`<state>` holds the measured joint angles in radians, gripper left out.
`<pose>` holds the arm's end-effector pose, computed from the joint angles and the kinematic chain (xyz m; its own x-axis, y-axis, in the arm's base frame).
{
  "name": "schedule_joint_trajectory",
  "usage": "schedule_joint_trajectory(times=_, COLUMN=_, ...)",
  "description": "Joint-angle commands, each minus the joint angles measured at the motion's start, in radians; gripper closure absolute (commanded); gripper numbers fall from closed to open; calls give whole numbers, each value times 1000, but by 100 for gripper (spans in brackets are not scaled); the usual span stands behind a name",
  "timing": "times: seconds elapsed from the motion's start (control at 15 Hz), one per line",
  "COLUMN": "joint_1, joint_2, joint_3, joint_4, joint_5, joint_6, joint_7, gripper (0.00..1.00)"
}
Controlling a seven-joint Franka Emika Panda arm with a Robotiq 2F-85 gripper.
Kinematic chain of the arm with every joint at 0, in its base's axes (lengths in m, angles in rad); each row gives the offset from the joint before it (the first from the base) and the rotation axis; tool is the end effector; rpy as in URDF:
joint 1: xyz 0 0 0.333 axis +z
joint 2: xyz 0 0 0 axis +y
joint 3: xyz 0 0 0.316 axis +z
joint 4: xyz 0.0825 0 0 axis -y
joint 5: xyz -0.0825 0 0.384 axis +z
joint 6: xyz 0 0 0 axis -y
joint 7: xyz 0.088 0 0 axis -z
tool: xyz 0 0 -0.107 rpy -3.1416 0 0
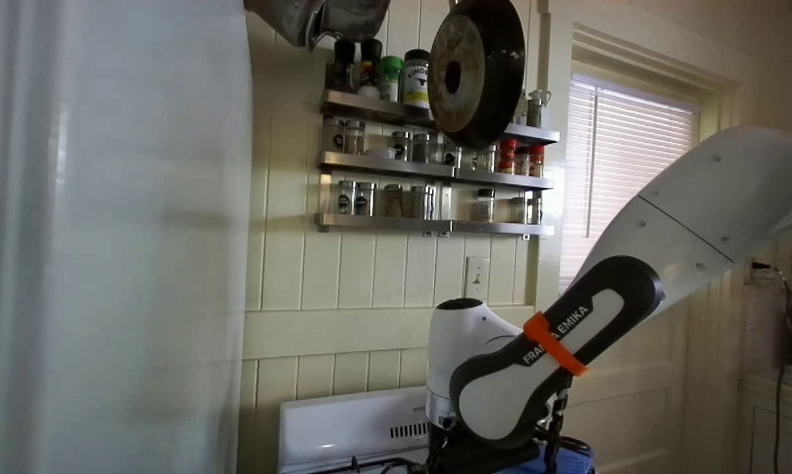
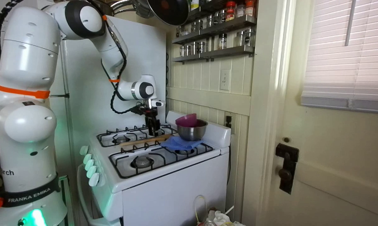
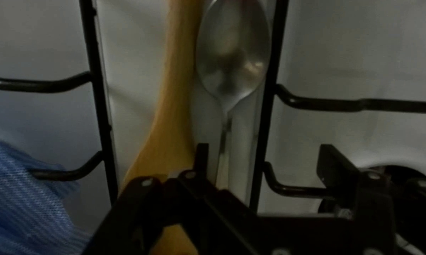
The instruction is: Put the silver spoon in the silver bowl
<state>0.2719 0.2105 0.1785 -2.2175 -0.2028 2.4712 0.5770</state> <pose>0.4979 0.2408 0.2872 0.9958 0.0271 0.0873 0.0221 -0.9981 0.0576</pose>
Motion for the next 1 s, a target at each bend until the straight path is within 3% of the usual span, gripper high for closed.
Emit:
schedule_joint_trajectory(times=0.0, joint_1=12, joint_2=41, joint_3=-4, joint_4=39, joint_5=26, joint_6=-14, joint_7=-50, gripper=21)
schedule_joint_trajectory(times=0.67, joint_1=13, joint_2=55, joint_3=-9, joint_4=38, joint_5=87, joint_6=-25, joint_7=-82, gripper=16)
schedule_joint_trajectory(times=0.8, joint_1=9, joint_2=52, joint_3=-14, joint_4=34, joint_5=106, joint_6=-27, joint_7=-80, gripper=24)
schedule_joint_trajectory(times=0.93, joint_1=3, joint_2=44, joint_3=-18, joint_4=28, joint_5=127, joint_6=-24, joint_7=-84, gripper=48)
